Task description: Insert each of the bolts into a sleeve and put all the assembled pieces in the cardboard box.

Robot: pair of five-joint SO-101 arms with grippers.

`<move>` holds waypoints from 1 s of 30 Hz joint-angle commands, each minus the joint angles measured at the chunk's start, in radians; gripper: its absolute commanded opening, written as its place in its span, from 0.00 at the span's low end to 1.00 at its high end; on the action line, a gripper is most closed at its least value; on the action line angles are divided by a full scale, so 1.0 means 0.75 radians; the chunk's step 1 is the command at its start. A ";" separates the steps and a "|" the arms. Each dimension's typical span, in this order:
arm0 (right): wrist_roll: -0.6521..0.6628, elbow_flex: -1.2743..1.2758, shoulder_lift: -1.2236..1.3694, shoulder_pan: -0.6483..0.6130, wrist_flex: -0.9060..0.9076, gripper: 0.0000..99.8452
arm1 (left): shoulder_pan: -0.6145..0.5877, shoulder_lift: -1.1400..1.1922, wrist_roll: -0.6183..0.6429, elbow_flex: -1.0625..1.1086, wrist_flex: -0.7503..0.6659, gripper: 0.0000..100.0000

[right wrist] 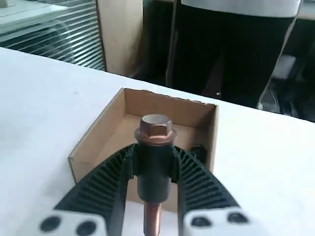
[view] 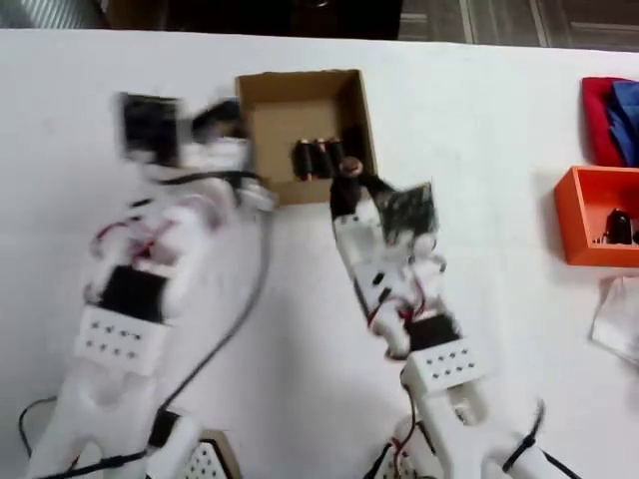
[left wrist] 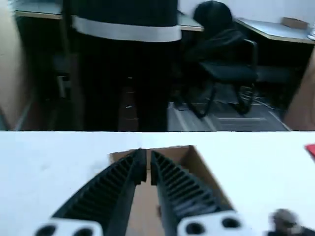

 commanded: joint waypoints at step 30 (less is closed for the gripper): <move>-0.374 -3.676 2.826 -0.132 1.476 0.02 | -0.886 -0.837 -0.908 1.202 0.503 0.03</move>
